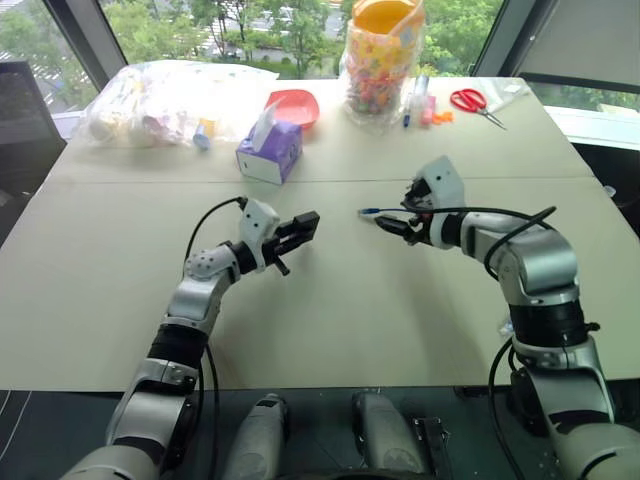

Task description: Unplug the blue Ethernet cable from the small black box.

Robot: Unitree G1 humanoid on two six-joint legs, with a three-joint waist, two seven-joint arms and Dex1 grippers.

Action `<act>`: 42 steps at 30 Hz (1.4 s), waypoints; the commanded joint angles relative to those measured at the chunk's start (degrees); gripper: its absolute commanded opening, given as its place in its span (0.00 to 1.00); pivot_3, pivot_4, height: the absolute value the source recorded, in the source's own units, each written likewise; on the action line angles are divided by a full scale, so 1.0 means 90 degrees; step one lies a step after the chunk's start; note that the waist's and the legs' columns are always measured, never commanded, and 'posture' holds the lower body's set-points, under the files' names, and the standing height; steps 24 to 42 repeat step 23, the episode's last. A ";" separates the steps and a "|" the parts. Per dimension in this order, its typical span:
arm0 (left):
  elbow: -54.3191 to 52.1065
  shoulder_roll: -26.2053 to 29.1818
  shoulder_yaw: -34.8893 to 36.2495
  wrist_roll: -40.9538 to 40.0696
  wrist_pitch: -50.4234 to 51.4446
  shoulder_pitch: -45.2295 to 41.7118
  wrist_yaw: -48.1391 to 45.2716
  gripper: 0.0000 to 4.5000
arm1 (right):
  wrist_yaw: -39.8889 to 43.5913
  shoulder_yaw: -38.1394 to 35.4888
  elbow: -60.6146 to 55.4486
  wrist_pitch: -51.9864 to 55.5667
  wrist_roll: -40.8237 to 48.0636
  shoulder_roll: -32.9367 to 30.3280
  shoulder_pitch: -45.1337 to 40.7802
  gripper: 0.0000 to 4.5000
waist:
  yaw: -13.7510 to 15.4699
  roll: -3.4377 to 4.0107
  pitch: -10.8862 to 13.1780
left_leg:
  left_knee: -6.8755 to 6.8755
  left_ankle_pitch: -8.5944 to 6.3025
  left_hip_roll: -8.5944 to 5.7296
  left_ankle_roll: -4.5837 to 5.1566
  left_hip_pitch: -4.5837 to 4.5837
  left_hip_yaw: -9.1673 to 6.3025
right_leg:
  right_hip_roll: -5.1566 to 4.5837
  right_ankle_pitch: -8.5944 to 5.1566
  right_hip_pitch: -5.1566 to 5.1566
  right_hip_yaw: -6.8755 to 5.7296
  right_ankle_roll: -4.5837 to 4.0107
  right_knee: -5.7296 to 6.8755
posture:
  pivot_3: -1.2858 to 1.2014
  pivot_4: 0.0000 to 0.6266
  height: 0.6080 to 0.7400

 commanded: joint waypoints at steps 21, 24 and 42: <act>-0.2474 0.1640 0.0957 -0.0880 0.1393 0.1229 -0.0702 0.96 | 0.0169 -0.0366 -0.0956 0.0687 0.0929 -0.0610 0.0217 0.81 | 0.0002 -0.0001 -0.0002 | 0.0003 0.0000 0.0002 0.0000 0.0020 0.0000 | 0.0000 -0.0001 0.0015 0.0001 -0.0001 0.0020 | 0.52 0.24 1.00; -0.2844 0.1848 0.1032 -0.1093 0.1768 0.1301 -0.0778 0.96 | 0.0446 -0.0374 -0.1140 0.0630 0.1115 -0.0817 0.0324 0.81 | 0.0002 -0.0001 -0.0002 | -0.0001 0.0000 0.0002 0.0000 0.0020 0.0000 | 0.0000 -0.0001 0.0015 0.0001 -0.0001 0.0016 | 0.52 0.24 1.00; -0.2844 0.1848 0.1032 -0.1093 0.1768 0.1301 -0.0778 0.96 | 0.0446 -0.0374 -0.1140 0.0630 0.1115 -0.0817 0.0324 0.81 | 0.0002 -0.0001 -0.0002 | -0.0001 0.0000 0.0002 0.0000 0.0020 0.0000 | 0.0000 -0.0001 0.0015 0.0001 -0.0001 0.0016 | 0.52 0.24 1.00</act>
